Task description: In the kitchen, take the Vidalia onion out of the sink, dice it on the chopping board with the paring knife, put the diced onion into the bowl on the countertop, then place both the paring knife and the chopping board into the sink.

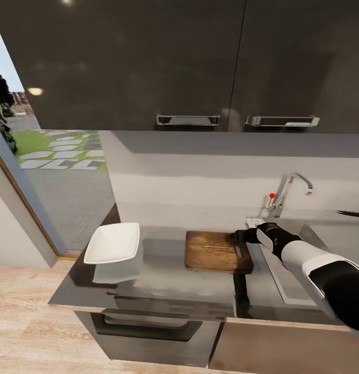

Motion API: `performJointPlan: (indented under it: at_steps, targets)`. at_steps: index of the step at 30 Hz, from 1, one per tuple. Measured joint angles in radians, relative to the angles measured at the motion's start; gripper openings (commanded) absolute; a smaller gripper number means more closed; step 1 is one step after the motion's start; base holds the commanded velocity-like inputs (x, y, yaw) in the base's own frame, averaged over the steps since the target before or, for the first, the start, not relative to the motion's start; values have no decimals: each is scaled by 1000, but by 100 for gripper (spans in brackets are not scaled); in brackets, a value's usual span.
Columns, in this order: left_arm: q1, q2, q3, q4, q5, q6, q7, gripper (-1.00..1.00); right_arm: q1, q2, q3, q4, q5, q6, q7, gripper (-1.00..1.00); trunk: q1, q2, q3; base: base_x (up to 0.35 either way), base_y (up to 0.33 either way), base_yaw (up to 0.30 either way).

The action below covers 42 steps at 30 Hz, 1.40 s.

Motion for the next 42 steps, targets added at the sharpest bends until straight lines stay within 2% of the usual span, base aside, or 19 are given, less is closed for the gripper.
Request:
performJointPlan:
  at_steps: [42]
  targets:
    - [0,0,0,0,0,0,-1,100,0,-2,0,8,3,-3,-4,100,0,0,0,-320,0,0]
